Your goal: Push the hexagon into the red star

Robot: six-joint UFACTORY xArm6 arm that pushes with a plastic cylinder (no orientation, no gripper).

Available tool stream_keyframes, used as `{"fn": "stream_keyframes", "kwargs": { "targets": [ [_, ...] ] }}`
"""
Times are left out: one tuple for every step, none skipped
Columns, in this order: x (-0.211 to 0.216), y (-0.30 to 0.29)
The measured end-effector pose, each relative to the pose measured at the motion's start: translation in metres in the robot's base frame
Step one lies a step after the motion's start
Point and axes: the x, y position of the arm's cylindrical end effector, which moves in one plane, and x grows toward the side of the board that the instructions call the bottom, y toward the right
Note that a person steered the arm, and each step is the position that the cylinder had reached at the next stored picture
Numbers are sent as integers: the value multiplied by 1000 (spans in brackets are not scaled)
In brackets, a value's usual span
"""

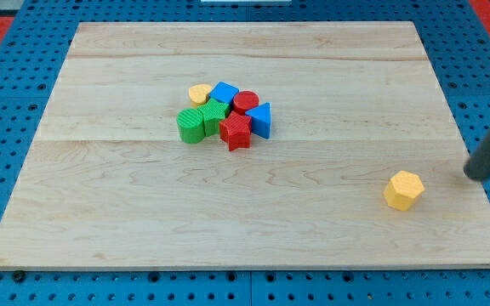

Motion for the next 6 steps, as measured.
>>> {"fn": "stream_keyframes", "kwargs": {
  "targets": [
    [25,-36],
    [-1,-132],
    [-24,-198],
    [-61,-209],
    [-84,-242],
    [-88,-258]
  ]
}}
